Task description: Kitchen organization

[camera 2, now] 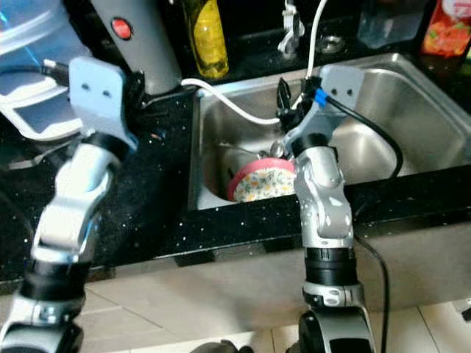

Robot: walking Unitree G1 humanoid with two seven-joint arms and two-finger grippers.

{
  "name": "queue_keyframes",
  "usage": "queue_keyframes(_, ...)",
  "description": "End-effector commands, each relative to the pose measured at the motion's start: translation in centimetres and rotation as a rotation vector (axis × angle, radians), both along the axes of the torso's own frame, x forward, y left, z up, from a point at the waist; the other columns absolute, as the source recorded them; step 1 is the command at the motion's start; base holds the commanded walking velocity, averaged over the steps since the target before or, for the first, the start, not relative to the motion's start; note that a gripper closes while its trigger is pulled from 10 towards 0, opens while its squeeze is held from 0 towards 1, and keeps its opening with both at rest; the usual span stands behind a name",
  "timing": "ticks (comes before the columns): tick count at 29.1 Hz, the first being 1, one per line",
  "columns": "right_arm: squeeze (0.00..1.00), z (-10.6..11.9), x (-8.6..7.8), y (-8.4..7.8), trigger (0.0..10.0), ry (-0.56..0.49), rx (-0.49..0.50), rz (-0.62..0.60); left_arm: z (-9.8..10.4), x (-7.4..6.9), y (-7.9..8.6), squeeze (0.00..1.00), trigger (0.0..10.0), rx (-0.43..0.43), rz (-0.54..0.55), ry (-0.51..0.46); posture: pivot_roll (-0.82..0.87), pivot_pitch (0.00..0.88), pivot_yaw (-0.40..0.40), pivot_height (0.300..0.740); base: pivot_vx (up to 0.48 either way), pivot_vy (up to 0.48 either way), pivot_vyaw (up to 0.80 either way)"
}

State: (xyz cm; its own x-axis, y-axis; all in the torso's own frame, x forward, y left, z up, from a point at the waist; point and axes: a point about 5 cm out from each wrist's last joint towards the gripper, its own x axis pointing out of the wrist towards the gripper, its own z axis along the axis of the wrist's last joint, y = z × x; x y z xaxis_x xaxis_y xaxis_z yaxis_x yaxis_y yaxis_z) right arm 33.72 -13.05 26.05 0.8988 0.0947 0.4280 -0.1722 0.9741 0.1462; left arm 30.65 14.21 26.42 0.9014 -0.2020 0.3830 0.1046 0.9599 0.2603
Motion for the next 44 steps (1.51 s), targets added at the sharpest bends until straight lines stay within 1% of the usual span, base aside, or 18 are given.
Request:
queue_keyframes(1, 0.0, -0.4, 0.2, 0.3, 10.0, 0.009, 0.002, 0.011, -0.2, -0.2, 0.3, 0.0, 10.0, -0.019, 0.018, 0.017, 0.09, 0.0, 0.138, 0.74, 0.0, 0.0, 0.0)
queue_keyframes(3, 0.0, 0.1, 0.4, 0.1, 10.0, -0.013, 0.0, 0.01, -0.3, -0.2, 0.4, 0.0, 10.0, -0.046, 0.039, 0.026, 0.1, 0.0, 0.134, 0.74, 0.0, 0.0, 0.0)
queue_keyframes(5, 0.0, 0.9, 0.7, 0.1, 10.0, -0.049, -0.002, 0.017, -0.2, -0.1, 0.4, 0.0, 10.0, -0.105, 0.061, 0.031, 0.11, 0.0, 0.124, 0.74, 0.0, 0.0, 0.0)
queue_keyframes(6, 0.0, 1.1, 0.8, 0.2, 10.0, -0.053, -0.001, 0.019, -0.1, -0.1, 0.4, 0.0, 10.0, -0.111, 0.065, 0.029, 0.11, 0.0, 0.124, 0.74, 0.0, 0.0, 0.0)
queue_keyframes(14, 0.0, 1.3, 0.9, 1.1, 10.0, -0.067, 0.011, 0.049, -0.3, -0.1, 0.6, 0.0, 10.0, -0.108, 0.091, 0.042, 0.12, 0.0, 0.122, 0.74, 0.0, 0.0, 0.0)
queue_keyframes(24, 0.0, 1.0, 1.4, 1.2, 10.0, -0.062, 0.006, 0.044, -0.2, 0.1, 1.3, 0.0, 10.0, -0.133, 0.129, 0.054, 0.13, 0.0, 0.119, 0.74, 0.0, 0.0, 0.0)
queue_keyframes(30, 0.0, 0.9, 1.5, 1.4, 10.0, -0.059, 0.002, 0.05, -0.3, -0.1, 1.5, 0.0, 10.0, -0.136, 0.14, 0.059, 0.15, 0.0, 0.119, 0.74, 0.0, 0.0, 0.0)
queue_keyframes(44, 0.0, 0.8, 1.7, 1.5, 10.0, -0.062, 0.01, 0.053, -0.3, 0.0, 1.7, 0.0, 10.0, -0.13, 0.153, 0.07, 0.15, 0.0, 0.122, 0.74, 0.0, 0.268, 0.0)
